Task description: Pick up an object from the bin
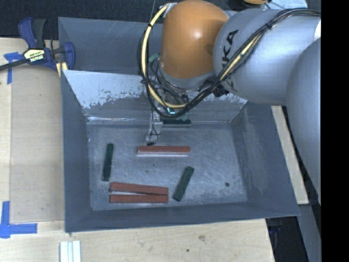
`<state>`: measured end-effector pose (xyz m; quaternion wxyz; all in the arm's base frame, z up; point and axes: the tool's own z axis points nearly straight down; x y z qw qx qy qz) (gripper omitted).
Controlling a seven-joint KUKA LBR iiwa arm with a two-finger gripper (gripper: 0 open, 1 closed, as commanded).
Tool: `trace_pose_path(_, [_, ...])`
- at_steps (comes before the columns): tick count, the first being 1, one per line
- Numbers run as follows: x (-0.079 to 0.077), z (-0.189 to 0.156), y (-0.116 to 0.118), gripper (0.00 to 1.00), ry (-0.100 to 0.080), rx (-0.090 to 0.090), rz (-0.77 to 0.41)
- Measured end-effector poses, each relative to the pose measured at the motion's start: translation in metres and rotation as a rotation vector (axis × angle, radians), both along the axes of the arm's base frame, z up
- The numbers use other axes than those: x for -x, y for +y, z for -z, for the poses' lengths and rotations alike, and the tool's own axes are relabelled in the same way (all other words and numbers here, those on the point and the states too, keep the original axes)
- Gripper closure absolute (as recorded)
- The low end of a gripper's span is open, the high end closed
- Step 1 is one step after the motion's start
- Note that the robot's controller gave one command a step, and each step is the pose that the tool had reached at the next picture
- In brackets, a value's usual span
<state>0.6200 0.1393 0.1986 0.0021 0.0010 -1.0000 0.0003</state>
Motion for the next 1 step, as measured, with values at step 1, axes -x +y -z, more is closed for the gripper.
trace_pose_path(1, [-0.0017, -0.0045, -0.0002, 0.0, -0.008, -0.002, 0.002])
